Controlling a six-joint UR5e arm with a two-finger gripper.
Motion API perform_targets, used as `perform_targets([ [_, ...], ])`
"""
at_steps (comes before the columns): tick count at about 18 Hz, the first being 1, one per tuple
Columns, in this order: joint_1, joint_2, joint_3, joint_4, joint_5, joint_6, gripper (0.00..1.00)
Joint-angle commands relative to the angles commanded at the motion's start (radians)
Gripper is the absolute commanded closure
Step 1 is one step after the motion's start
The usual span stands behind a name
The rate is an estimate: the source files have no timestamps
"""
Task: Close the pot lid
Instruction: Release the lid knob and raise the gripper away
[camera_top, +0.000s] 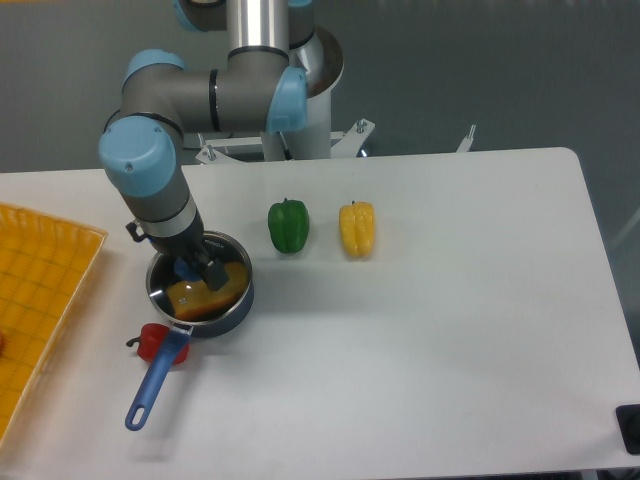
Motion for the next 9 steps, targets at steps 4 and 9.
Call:
perform_targets([
  [4, 0.058, 0.051, 0.019, -0.097, -0.012, 0.166, 0.0],
  [9, 0.107, 0.095, 0.02, -0.155, -0.015, 0.29, 0.0],
])
